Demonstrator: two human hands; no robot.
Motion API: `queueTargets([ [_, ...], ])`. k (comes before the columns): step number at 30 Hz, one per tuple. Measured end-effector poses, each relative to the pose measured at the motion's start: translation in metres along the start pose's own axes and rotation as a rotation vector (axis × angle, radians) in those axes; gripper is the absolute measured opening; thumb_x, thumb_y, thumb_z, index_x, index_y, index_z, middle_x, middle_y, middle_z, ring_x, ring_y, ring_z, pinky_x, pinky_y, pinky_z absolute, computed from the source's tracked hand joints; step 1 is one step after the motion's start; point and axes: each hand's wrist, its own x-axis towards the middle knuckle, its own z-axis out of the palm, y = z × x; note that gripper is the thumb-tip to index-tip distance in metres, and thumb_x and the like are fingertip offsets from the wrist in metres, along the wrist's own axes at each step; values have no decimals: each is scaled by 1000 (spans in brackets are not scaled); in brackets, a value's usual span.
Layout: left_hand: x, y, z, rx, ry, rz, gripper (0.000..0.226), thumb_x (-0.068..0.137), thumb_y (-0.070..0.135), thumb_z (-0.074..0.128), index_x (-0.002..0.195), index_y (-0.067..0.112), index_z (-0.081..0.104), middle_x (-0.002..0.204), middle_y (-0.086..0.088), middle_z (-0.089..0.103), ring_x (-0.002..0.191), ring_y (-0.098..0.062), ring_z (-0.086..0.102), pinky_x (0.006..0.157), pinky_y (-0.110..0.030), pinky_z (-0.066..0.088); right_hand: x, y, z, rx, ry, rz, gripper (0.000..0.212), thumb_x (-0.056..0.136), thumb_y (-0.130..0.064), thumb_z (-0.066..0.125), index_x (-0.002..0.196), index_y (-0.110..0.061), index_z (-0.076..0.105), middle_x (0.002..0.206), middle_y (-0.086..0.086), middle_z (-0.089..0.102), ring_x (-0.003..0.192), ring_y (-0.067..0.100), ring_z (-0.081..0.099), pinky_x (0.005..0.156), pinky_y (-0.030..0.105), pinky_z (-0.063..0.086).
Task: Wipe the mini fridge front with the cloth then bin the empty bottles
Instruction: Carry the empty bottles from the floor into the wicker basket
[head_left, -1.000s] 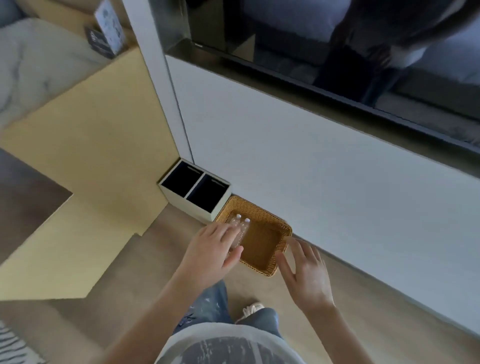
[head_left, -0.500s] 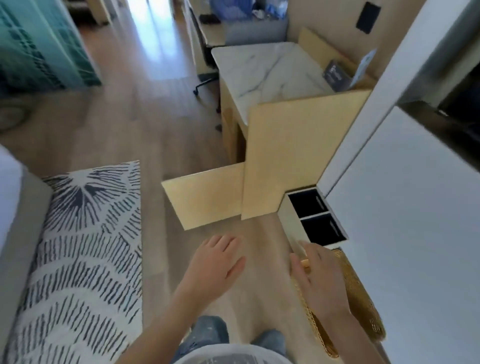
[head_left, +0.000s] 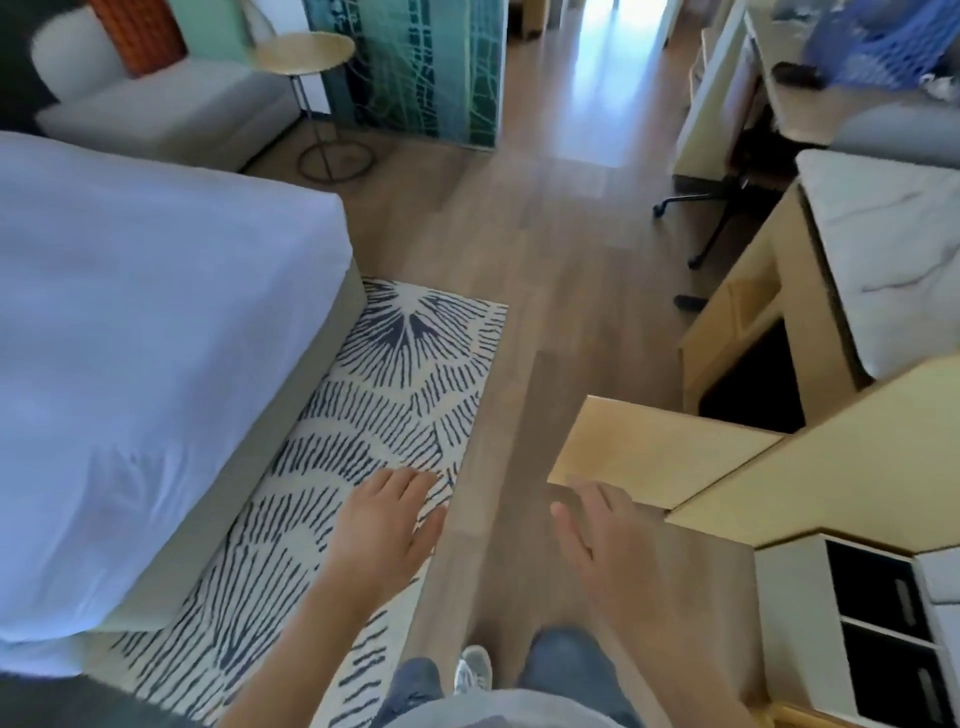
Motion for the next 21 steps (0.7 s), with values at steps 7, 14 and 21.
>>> queueTargets([
  [7,43,-49,27,-16,2,-130,43,94,37,41,102,9,73,92,-2,71,80,-26,66,66,-37,57,95,-3,55,-9,-153,-46,51,102,-49,42,122,-10,67,112,5,71,102,22,65,87,35,54],
  [14,179,-121,24,12,-86,-195,39,95,37,42,101,12,71,92,0,70,81,-23,66,67,-37,57,254,-9,107,3,-149,-99,30,100,-31,58,113,-8,70,100,5,72,89,26,67,75,36,55],
  [21,380,-180,-37,65,-37,-94,46,97,38,36,108,8,69,99,-5,70,89,-27,65,75,-38,56,432,-10,96,22,-78,-88,27,99,-24,63,119,-6,68,108,8,71,99,28,65,84,40,54],
])
